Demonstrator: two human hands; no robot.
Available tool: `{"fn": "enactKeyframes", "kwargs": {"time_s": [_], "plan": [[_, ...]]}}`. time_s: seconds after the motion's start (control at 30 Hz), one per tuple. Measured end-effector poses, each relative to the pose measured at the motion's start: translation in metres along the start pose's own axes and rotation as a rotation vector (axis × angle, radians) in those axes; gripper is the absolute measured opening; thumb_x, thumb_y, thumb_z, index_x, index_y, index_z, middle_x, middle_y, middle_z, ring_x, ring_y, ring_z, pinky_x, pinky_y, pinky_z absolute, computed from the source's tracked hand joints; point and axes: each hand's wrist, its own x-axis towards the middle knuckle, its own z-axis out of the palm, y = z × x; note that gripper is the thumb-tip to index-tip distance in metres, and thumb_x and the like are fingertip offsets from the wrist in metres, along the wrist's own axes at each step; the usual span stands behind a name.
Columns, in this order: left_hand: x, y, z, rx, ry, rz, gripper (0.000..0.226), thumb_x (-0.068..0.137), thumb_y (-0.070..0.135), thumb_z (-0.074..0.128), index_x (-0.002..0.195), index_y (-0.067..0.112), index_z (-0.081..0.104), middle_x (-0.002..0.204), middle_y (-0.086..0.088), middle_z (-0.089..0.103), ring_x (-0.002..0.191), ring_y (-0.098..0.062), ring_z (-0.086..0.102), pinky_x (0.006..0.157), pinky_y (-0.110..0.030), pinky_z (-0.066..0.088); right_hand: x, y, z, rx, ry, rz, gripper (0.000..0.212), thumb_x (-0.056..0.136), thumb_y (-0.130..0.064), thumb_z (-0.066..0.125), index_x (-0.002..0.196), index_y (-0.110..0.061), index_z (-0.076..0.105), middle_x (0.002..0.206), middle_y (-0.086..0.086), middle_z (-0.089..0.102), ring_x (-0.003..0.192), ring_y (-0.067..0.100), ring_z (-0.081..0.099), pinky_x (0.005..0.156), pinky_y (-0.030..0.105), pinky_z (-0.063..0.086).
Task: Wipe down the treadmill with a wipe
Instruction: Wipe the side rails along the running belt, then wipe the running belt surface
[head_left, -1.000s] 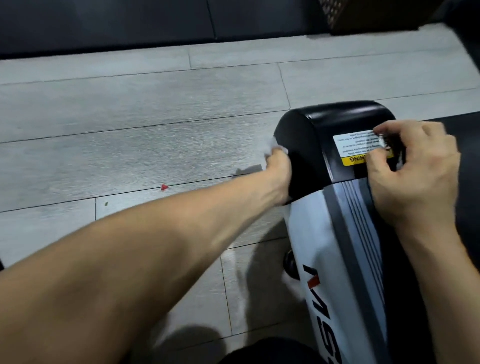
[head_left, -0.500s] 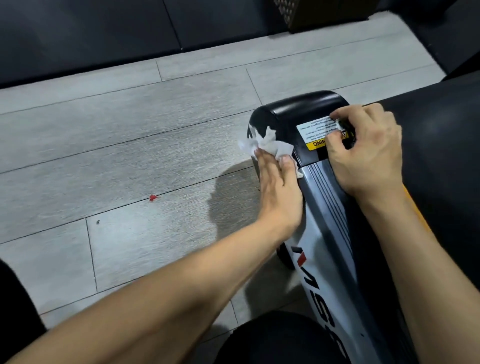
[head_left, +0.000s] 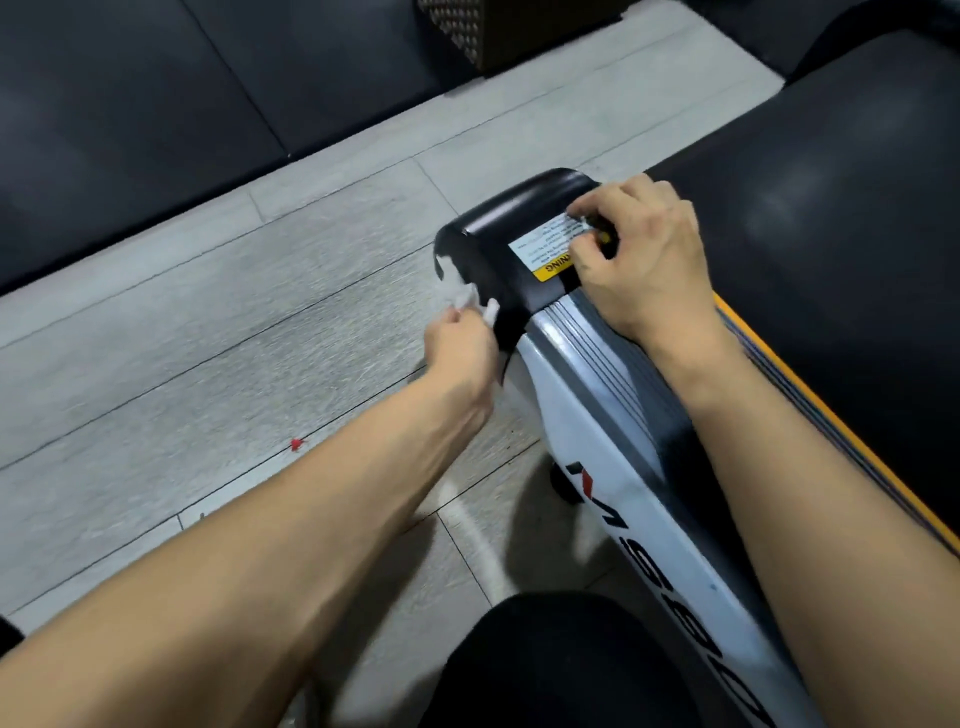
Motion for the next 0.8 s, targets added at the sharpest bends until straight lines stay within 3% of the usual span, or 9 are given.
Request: {"fn": "enactKeyframes", "kwargs": {"time_s": [0.07, 0.1, 0.17, 0.3, 0.43, 0.53, 0.63, 0.7, 0.8], "plan": [[-0.005, 0.008, -0.016, 0.04, 0.01, 0.137, 0.027, 0.106, 0.018, 0.046, 0.112, 0.011, 0.071, 0.115, -0.012, 0.071, 0.105, -0.025, 0.062, 0.109, -0.049, 0.048, -0.001, 0.001, 0.001, 0.013, 0.009, 0.026, 0.032, 0.085, -0.031, 0.05, 0.105, -0.019, 0.072, 0.102, 0.004, 0.066, 0.099, 0.028, 0.057, 0.09, 0.042, 0.042], [-0.007, 0.014, -0.022, 0.084, 0.019, 0.232, 0.027, 0.106, 0.02, 0.047, 0.097, 0.014, 0.071, 0.102, -0.008, 0.072, 0.1, -0.026, 0.064, 0.104, -0.055, 0.051, -0.001, 0.001, 0.001, 0.02, 0.009, 0.041, 0.032, 0.085, -0.031, 0.049, 0.103, -0.018, 0.073, 0.101, 0.004, 0.066, 0.098, 0.028, 0.058, 0.089, 0.043, 0.043], [-0.016, 0.029, -0.031, 0.167, 0.031, 0.406, 0.032, 0.106, 0.027, 0.048, 0.082, 0.021, 0.067, 0.086, 0.003, 0.07, 0.088, -0.02, 0.065, 0.09, -0.044, 0.058, -0.002, 0.001, 0.0, 0.051, 0.015, 0.06, 0.032, 0.085, -0.031, 0.048, 0.1, -0.016, 0.073, 0.099, 0.004, 0.068, 0.095, 0.028, 0.059, 0.088, 0.045, 0.045], [-0.047, 0.063, -0.028, 0.356, -0.044, 0.732, 0.028, 0.108, 0.034, 0.043, 0.095, 0.023, 0.065, 0.084, 0.009, 0.066, 0.076, -0.009, 0.06, 0.075, -0.037, 0.055, 0.0, 0.001, -0.008, 0.267, 0.076, 0.2, 0.024, 0.088, -0.026, 0.054, 0.098, -0.017, 0.074, 0.096, -0.004, 0.07, 0.093, 0.019, 0.062, 0.088, 0.035, 0.048], [-0.084, 0.081, -0.001, 0.524, -0.399, 0.786, 0.019, 0.11, 0.025, 0.042, 0.103, 0.024, 0.06, 0.082, 0.012, 0.064, 0.068, 0.003, 0.058, 0.064, -0.021, 0.048, 0.003, 0.004, -0.017, 0.565, 0.095, 0.454, 0.021, 0.086, -0.021, 0.057, 0.089, -0.022, 0.077, 0.084, -0.009, 0.074, 0.083, 0.012, 0.068, 0.078, 0.027, 0.053], [-0.105, 0.093, 0.015, 0.634, -0.604, 0.745, 0.017, 0.105, 0.023, 0.047, 0.095, 0.03, 0.059, 0.084, 0.01, 0.067, 0.075, -0.009, 0.064, 0.064, -0.032, 0.052, 0.008, 0.005, -0.038, 1.016, 0.086, 0.621, 0.026, 0.094, -0.016, 0.052, 0.094, -0.004, 0.076, 0.081, 0.007, 0.071, 0.074, 0.017, 0.066, 0.068, 0.027, 0.053], [-0.119, 0.098, 0.031, 0.71, -0.779, 0.745, 0.021, 0.098, 0.005, 0.047, 0.093, 0.019, 0.062, 0.074, 0.013, 0.065, 0.067, -0.002, 0.06, 0.06, -0.023, 0.051, -0.011, 0.022, -0.083, 1.363, -0.051, 0.679, 0.049, 0.105, -0.028, 0.034, 0.109, 0.004, 0.071, 0.097, 0.018, 0.072, 0.09, 0.031, 0.064, 0.076, 0.029, 0.053], [-0.127, 0.092, 0.044, 0.806, -0.845, 0.813, 0.021, 0.096, 0.0, 0.052, 0.097, 0.016, 0.065, 0.074, 0.011, 0.067, 0.066, 0.001, 0.06, 0.065, -0.02, 0.053, -0.04, 0.036, -0.112, 1.367, -0.13, 0.619, 0.052, 0.106, -0.034, 0.034, 0.105, 0.0, 0.073, 0.095, 0.018, 0.072, 0.09, 0.032, 0.059, 0.075, 0.031, 0.049], [-0.133, 0.073, 0.065, 0.872, -0.816, 0.909, 0.016, 0.094, 0.005, 0.062, 0.1, 0.019, 0.068, 0.087, 0.01, 0.07, 0.078, -0.001, 0.063, 0.067, -0.012, 0.048, -0.095, 0.052, -0.141, 1.111, -0.041, 0.574, 0.037, 0.101, -0.026, 0.057, 0.093, 0.006, 0.074, 0.08, 0.01, 0.069, 0.074, 0.018, 0.058, 0.068, 0.023, 0.048]]}}
